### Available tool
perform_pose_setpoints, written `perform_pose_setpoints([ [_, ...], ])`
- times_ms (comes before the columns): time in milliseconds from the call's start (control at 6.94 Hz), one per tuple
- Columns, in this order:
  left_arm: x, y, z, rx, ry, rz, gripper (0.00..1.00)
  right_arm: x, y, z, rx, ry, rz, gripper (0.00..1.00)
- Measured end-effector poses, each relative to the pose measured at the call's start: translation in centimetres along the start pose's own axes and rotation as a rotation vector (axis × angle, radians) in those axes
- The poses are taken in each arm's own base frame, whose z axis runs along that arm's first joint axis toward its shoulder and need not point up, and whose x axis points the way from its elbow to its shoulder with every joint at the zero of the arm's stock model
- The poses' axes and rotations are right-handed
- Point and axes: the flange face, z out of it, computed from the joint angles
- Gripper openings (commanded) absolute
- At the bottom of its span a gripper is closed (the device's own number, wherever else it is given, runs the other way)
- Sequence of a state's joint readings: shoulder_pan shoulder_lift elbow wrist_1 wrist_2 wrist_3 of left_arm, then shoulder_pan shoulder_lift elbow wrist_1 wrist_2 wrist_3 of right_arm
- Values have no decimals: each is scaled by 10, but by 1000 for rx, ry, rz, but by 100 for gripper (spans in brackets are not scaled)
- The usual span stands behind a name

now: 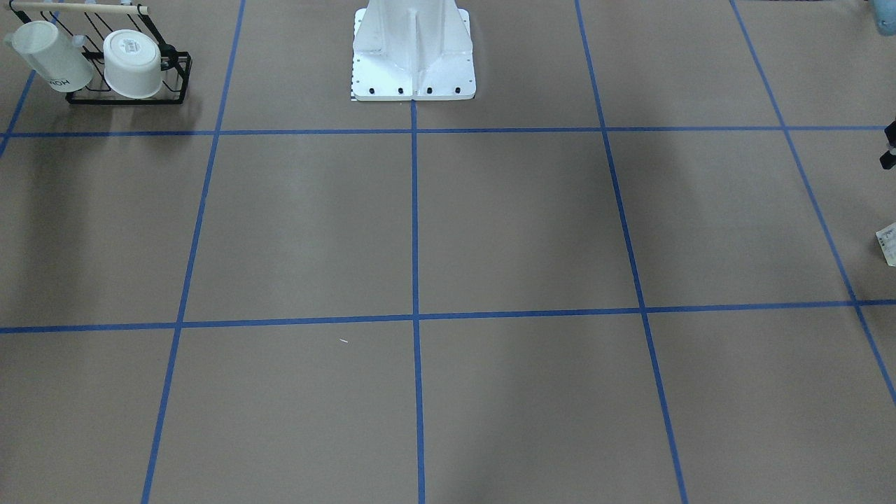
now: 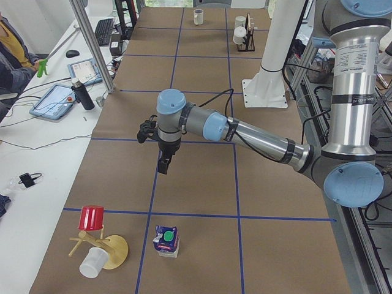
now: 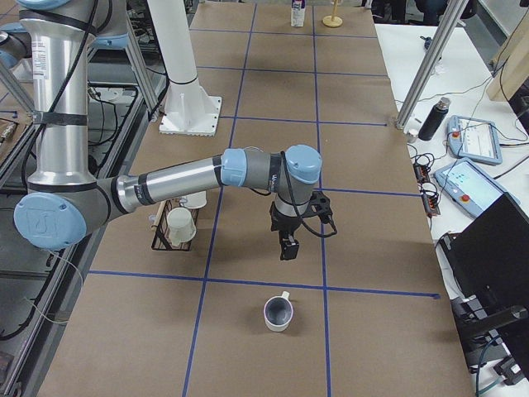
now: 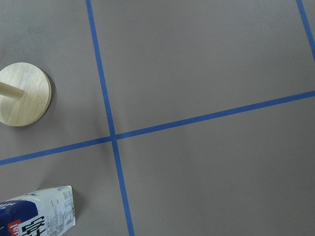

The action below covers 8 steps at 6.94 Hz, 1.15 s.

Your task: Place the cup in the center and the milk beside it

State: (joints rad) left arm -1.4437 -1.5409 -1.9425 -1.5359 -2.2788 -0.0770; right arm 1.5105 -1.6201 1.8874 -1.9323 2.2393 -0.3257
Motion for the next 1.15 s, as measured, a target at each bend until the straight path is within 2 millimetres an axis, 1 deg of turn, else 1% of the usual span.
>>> perform_pose_setpoints([
  [288, 4, 4, -1, 0, 40, -1, 99, 7, -9, 9, -2, -3, -3, 100],
  [576, 5, 5, 1, -4, 59, -5, 99, 12, -9, 11, 1, 3, 0, 100],
  [720, 4, 5, 2, -7, 61, -8, 99, 18, -3, 10, 6, 6, 12, 100],
  [864, 4, 5, 2, -8, 60, -9, 98, 29, 4, 15, 9, 7, 27, 100],
  [1008, 4, 5, 2, -9, 60, -10, 98, 53, 10, 31, 22, 10, 43, 100],
  [1153, 4, 4, 3, -10, 58, -10, 98, 88, 15, 61, 45, 16, 50, 100],
])
